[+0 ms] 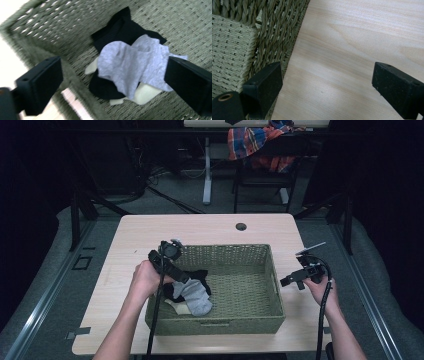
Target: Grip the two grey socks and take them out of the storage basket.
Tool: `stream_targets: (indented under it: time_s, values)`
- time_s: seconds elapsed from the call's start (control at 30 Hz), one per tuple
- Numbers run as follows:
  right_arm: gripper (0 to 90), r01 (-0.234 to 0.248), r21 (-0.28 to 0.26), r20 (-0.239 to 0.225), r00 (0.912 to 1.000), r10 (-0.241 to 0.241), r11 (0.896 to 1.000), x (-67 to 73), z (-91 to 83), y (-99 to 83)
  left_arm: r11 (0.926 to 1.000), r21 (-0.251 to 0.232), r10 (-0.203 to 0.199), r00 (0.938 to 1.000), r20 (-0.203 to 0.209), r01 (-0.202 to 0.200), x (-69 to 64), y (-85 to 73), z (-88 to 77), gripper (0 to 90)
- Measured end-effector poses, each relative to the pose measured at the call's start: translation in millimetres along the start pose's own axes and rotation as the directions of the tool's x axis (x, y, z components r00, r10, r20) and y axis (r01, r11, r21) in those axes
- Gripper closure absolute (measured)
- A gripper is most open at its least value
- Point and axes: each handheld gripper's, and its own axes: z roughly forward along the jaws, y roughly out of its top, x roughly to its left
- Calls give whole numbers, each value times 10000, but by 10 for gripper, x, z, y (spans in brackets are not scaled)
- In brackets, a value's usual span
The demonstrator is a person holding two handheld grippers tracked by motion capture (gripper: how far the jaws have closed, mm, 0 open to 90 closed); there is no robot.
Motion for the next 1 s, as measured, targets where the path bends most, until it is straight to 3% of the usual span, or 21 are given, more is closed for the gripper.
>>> stream_targets:
  time_s: [0.2,0.43,0.67,0.73,1.0]
  values:
    - [94,-47,-29,35,10000,47,10000,1,7,-2,9993,271,241,9996,153,-245,-81,35,127,257]
    - [95,76,124,24,10000,-76,9999,-8,0,4,9975,563,393,9968,692,-432,-119,39,269,449]
    - [95,-45,5,47,10000,45,10000,-2,6,-2,9956,575,665,9909,1170,-737,-128,28,318,799]
    - [95,-55,-17,49,10000,55,10000,-1,5,-1,9958,513,693,9913,1122,-754,-130,26,306,840]
    - [95,-51,-39,36,10000,51,10000,-4,0,-2,9973,206,686,9924,1021,-711,-91,22,177,852]
